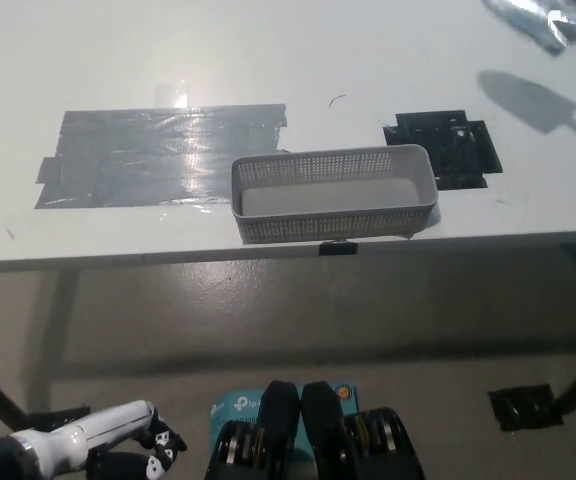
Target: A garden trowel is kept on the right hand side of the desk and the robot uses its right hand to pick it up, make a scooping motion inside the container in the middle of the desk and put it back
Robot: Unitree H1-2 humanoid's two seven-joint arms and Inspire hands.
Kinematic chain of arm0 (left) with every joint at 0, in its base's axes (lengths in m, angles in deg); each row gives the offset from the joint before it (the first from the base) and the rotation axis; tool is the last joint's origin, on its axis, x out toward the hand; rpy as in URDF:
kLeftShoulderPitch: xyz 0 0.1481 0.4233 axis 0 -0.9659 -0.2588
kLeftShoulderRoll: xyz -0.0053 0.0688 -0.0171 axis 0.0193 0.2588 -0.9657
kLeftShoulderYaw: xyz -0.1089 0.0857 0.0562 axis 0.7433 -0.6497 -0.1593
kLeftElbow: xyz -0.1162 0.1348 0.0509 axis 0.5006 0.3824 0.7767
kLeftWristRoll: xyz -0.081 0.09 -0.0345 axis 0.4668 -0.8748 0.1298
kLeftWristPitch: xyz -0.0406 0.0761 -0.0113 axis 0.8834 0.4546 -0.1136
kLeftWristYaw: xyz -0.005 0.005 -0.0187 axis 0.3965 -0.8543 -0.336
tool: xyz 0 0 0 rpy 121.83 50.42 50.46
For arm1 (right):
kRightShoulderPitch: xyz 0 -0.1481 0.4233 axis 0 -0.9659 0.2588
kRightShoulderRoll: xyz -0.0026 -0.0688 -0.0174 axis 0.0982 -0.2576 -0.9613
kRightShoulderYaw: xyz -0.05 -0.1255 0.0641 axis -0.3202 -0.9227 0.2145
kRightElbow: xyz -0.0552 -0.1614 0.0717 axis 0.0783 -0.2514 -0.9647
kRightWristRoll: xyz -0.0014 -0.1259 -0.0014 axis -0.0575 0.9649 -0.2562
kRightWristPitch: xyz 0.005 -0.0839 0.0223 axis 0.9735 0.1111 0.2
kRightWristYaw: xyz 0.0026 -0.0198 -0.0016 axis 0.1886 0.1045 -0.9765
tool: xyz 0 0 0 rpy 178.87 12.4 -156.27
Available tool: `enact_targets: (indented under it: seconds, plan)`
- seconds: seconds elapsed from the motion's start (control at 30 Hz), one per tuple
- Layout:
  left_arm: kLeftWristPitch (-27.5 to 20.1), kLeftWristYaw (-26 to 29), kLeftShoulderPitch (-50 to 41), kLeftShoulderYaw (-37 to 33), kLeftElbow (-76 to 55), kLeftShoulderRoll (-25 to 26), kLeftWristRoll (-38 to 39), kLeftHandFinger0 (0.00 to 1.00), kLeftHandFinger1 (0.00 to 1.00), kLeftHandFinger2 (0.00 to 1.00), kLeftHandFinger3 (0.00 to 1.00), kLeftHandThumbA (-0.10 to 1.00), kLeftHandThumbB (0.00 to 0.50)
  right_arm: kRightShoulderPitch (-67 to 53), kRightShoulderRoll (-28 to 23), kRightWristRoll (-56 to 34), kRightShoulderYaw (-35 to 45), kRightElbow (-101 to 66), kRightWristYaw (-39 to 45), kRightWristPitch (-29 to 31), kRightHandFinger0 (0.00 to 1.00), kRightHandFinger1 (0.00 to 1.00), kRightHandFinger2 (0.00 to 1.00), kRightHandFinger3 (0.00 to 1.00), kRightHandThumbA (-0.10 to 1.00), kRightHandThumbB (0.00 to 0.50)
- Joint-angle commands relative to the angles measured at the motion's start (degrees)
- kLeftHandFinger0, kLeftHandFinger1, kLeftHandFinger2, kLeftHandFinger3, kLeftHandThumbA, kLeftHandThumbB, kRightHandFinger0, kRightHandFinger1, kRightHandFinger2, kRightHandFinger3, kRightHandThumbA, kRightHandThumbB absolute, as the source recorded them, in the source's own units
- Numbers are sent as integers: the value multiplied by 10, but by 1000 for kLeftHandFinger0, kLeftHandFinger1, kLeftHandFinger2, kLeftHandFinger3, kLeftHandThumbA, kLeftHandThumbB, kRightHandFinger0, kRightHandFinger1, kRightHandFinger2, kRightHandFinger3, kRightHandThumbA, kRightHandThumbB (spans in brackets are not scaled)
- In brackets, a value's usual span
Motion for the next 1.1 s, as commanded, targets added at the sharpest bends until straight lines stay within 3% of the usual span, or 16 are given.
enact_targets:
  seconds: [0.0, 0.07, 0.13, 0.2, 0.23, 0.33, 0.43, 0.53, 0.57, 0.6, 0.7, 0.73, 0.9, 0.97, 1.0, 1.07]
  plan:
    - [8, -8, 3, 4, -7, 13, -3, 898, 751, 765, 794, 1000, 500, 33, -31, -22, 11, -72, 47, 59, 4, 361, 703, 474, -100, 0]
    - [8, -9, 3, 4, -6, 14, -2, 889, 745, 764, 790, 1000, 500, 29, -37, -33, 9, -92, 68, 76, 0, 301, 637, 426, -100, 0]
    - [8, -11, 5, 4, -5, 14, -1, 897, 751, 772, 807, 1000, 500, 23, -37, -37, 11, -105, 76, 84, 0, 302, 637, 419, -100, 0]
    - [8, -11, 7, 2, -3, 14, 1, 906, 750, 773, 802, 1000, 500, 11, -42, -32, 1, -131, 110, 88, 0, 363, 735, 611, -100, 0]
    - [8, -12, 6, 3, -4, 13, -1, 900, 746, 765, 797, 1000, 500, 7, -43, -31, -2, -134, 112, 102, 0, 331, 714, 665, -100, 0]
    - [8, -15, 4, 7, -7, 11, -9, 900, 753, 767, 809, 1000, 500, -12, -50, -15, -21, -153, 121, 140, 0, 224, 610, 522, -100, 0]
    - [8, -15, 6, 6, -9, 12, -7, 898, 750, 764, 810, 1000, 500, -31, -57, -1, -23, -179, 126, 153, 0, 178, 571, 474, -100, 2]
    - [8, -15, 4, 7, -11, 15, -7, 901, 749, 768, 807, 1000, 500, -32, -69, 20, -33, -193, 146, 169, 0, 66, 445, 383, -100, 0]
    - [8, -20, 3, 10, -13, 13, -12, 914, 765, 785, 823, 1000, 500, -29, -71, 26, -34, -186, 143, 176, 0, 35, 407, 408, -100, 16]
    - [8, -21, 2, 12, -13, 12, -12, 911, 760, 780, 818, 1000, 500, -26, -71, 30, -33, -181, 141, 178, 0, 1, 335, 310, -100, 1]
    - [8, -17, 4, 7, -13, 13, -8, 880, 733, 757, 797, 1000, 500, -4, -83, 58, -38, -165, 149, 179, 0, 0, 360, 249, -100, 0]
    - [8, -18, 5, 7, -13, 12, -7, 872, 730, 750, 794, 1000, 500, 7, -88, 66, -48, -143, 122, 179, 0, 1, 351, 188, -100, 25]
    - [8, -29, 9, 8, -16, 12, -16, 918, 761, 767, 800, 1000, 500, 46, -101, 94, -81, -103, 93, 179, 0, 12, 379, 131, -100, 0]
    - [8, -28, 8, 10, -19, 11, -21, 891, 750, 755, 793, 1000, 500, 57, -99, 114, -92, -106, 104, 179, 0, 19, 413, 164, -100, 0]
    - [8, -27, 9, 8, -17, 11, -18, 888, 751, 756, 793, 1000, 500, 62, -99, 115, -98, -105, 105, 179, 0, 32, 432, 277, -100, 0]
    - [8, -29, 8, 8, -17, 10, -16, 898, 763, 771, 812, 1000, 500, 73, -98, 120, -116, -104, 102, 179, 0, 3, 406, 349, -100, 22]
